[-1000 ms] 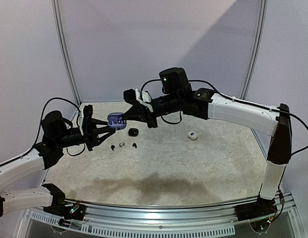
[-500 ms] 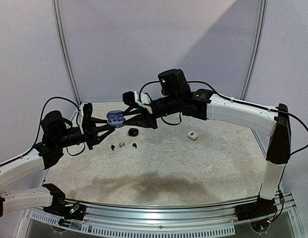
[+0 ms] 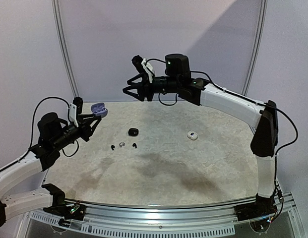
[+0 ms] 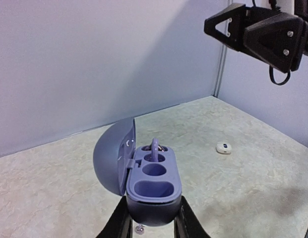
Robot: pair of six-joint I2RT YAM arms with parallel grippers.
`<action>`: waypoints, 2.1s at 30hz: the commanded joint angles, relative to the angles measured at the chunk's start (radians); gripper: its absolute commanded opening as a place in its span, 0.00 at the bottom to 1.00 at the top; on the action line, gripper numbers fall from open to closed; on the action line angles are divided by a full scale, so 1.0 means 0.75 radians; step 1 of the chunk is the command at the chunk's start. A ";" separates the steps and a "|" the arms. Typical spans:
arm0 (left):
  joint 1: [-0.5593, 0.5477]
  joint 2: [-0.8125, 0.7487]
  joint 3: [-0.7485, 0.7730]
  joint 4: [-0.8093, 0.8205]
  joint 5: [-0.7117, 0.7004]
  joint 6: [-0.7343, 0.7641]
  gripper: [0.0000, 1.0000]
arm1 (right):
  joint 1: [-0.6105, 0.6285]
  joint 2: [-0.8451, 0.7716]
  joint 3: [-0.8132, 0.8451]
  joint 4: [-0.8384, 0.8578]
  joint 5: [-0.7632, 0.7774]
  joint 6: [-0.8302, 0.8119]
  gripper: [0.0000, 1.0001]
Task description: Insert the wireless bluetooth earbuds into the charging case
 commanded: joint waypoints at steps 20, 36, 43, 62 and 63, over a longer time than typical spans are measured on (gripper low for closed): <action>0.067 -0.068 -0.079 -0.020 -0.047 -0.001 0.00 | 0.074 0.913 0.526 -0.193 0.153 0.352 0.55; 0.067 -0.062 -0.085 -0.006 -0.041 0.002 0.00 | 0.086 0.969 0.546 -0.353 0.073 0.200 0.39; 0.067 -0.040 -0.092 0.025 -0.042 0.001 0.00 | 0.086 0.973 0.541 -0.344 0.084 0.190 0.27; 0.068 0.015 -0.069 0.042 0.066 0.091 0.00 | 0.088 0.891 0.459 -0.336 0.060 0.087 0.01; 0.067 0.013 -0.069 0.045 0.100 0.113 0.00 | 0.087 0.863 0.449 -0.337 0.055 0.085 0.00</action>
